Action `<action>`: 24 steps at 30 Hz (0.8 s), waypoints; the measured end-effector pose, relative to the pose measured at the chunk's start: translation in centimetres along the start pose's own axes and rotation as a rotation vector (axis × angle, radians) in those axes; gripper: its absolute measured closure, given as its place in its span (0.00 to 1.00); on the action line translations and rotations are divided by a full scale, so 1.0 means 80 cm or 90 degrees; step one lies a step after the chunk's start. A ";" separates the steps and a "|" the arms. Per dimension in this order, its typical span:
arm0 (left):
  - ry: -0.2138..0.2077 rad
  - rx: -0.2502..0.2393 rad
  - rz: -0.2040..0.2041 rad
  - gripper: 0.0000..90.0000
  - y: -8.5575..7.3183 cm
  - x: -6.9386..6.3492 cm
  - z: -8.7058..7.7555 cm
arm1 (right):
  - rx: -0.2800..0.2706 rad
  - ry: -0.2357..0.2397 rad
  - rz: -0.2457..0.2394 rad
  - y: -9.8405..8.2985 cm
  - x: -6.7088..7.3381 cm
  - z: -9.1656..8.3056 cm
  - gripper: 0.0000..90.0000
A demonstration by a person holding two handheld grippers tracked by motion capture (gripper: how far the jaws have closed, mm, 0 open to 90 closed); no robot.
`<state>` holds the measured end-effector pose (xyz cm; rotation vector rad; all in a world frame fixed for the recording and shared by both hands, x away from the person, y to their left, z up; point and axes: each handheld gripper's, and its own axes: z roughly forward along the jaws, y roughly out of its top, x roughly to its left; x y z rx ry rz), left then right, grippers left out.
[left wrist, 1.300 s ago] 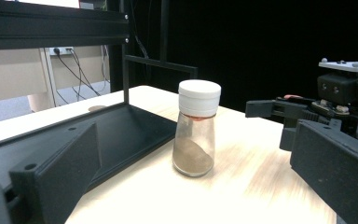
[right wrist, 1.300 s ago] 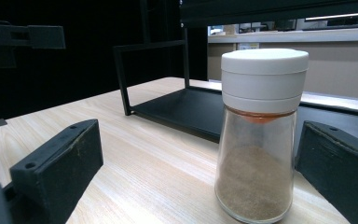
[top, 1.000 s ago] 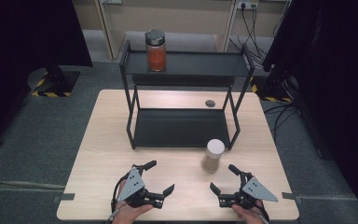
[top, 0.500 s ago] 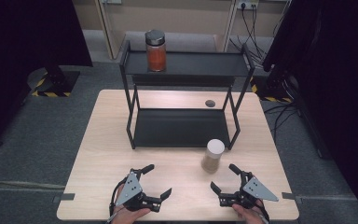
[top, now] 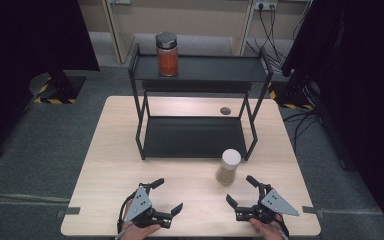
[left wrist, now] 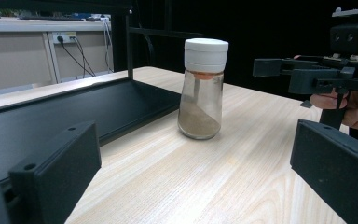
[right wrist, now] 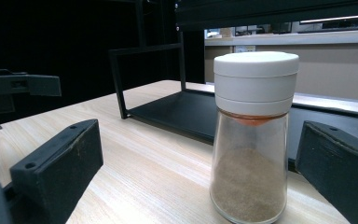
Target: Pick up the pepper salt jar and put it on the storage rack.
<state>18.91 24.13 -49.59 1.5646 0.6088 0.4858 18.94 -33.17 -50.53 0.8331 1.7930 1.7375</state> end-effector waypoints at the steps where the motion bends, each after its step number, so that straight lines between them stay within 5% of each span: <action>1: 0.000 0.000 -0.001 0.01 0.000 0.000 0.000 | 0.000 -0.001 0.000 0.000 0.000 0.000 0.01; 24: 0.013 0.004 -0.006 0.01 -0.009 -0.002 -0.003 | 0.007 -0.033 -0.017 0.012 0.001 0.016 0.01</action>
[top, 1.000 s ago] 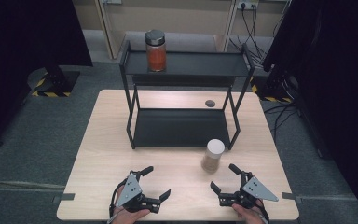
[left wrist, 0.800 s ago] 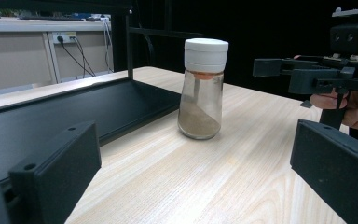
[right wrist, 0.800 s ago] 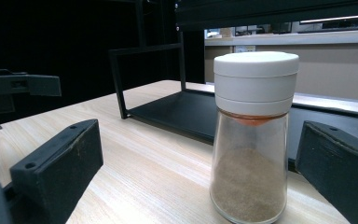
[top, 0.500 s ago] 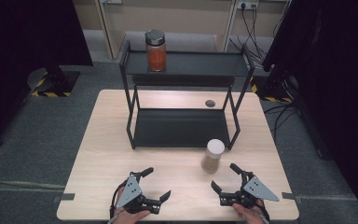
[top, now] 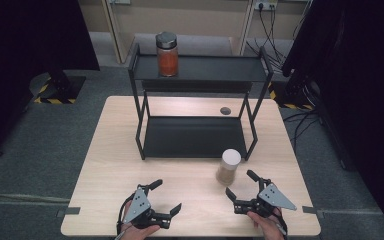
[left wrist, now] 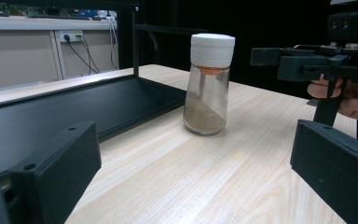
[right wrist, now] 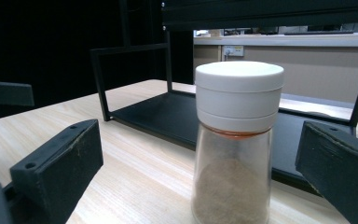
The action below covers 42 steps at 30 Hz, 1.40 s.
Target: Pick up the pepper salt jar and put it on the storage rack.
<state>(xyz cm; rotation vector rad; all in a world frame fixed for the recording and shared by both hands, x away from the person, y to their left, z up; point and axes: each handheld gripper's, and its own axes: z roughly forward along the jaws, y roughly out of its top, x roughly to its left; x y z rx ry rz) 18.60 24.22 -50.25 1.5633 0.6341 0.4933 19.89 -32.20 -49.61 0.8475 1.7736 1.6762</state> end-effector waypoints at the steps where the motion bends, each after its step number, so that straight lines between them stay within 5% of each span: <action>1: 0.000 0.001 -0.001 0.01 -0.001 0.000 0.000 | 0.001 -0.003 0.000 0.001 0.000 0.001 0.01; 24: 0.007 -0.007 -0.001 0.01 -0.006 0.000 -0.001 | 0.029 -0.041 -0.001 0.010 -0.005 0.047 0.09; 42: 0.003 -0.002 -0.008 0.01 -0.008 0.001 0.001 | 0.063 -0.062 -0.002 0.012 -0.008 0.078 0.35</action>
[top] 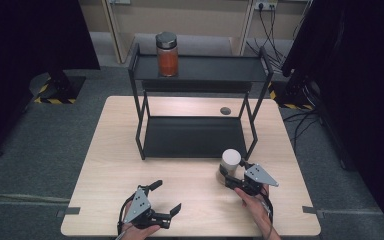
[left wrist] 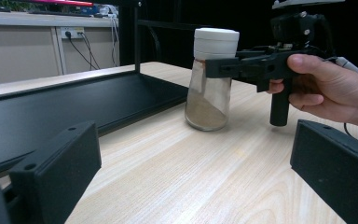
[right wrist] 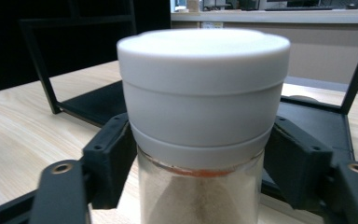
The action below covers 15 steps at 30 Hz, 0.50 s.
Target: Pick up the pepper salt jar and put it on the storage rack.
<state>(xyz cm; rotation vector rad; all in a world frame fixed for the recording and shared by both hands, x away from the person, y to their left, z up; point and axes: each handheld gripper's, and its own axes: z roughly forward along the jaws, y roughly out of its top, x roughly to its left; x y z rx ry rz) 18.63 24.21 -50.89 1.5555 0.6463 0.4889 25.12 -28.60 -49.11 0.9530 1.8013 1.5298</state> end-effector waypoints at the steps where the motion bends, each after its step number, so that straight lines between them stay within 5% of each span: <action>1: 0.000 0.000 0.000 0.01 0.000 0.000 0.000 | 0.001 0.000 -0.002 0.000 0.000 0.001 0.38; 15: 0.000 0.006 0.000 0.01 -0.001 0.001 0.002 | -0.011 -0.006 0.006 0.007 0.005 -0.007 0.39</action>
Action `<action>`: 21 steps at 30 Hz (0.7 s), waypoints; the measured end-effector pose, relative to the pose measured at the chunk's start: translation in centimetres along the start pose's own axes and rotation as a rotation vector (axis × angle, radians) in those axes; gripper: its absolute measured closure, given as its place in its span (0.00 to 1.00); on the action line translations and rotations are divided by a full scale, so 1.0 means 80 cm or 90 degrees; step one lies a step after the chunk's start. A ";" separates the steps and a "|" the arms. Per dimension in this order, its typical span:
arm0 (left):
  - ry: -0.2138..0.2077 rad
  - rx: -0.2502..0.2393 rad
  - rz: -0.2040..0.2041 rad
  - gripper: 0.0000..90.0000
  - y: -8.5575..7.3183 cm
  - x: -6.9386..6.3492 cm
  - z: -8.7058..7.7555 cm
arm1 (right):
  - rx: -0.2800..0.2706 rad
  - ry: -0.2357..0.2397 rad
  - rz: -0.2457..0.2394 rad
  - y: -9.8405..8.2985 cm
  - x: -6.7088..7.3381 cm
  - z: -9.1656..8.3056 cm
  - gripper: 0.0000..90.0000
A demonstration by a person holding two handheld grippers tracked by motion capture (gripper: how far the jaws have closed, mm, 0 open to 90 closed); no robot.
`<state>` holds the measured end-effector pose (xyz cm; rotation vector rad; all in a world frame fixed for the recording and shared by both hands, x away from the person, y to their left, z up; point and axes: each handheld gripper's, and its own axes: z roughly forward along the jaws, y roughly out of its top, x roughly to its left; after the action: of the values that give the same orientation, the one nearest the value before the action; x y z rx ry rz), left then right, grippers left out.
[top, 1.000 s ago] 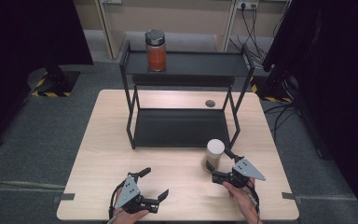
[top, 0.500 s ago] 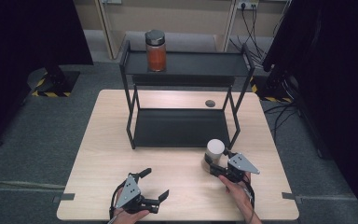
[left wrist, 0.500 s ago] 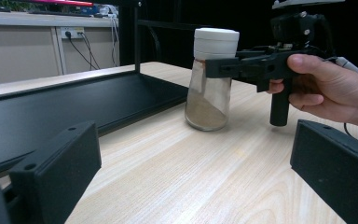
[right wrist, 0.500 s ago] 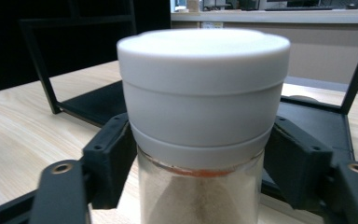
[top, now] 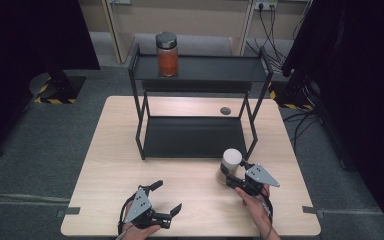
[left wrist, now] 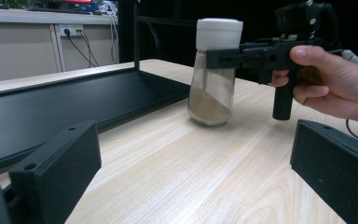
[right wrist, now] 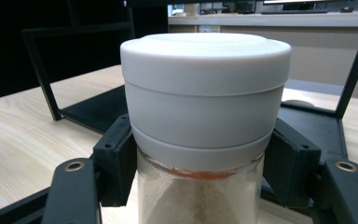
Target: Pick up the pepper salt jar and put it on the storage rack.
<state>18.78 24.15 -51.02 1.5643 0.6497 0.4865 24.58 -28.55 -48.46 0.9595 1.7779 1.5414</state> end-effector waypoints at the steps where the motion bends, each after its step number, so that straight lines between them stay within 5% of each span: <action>1: 0.000 0.000 0.000 0.01 0.000 0.000 0.000 | -0.003 0.000 0.001 0.002 0.000 -0.002 0.39; 21: 0.003 -0.001 0.004 0.01 0.000 -0.001 -0.001 | -0.016 0.034 -0.007 0.058 0.000 -0.010 0.39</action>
<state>18.69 24.16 -51.00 1.5652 0.6482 0.4954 24.61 -28.70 -43.74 0.9034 1.7940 1.5930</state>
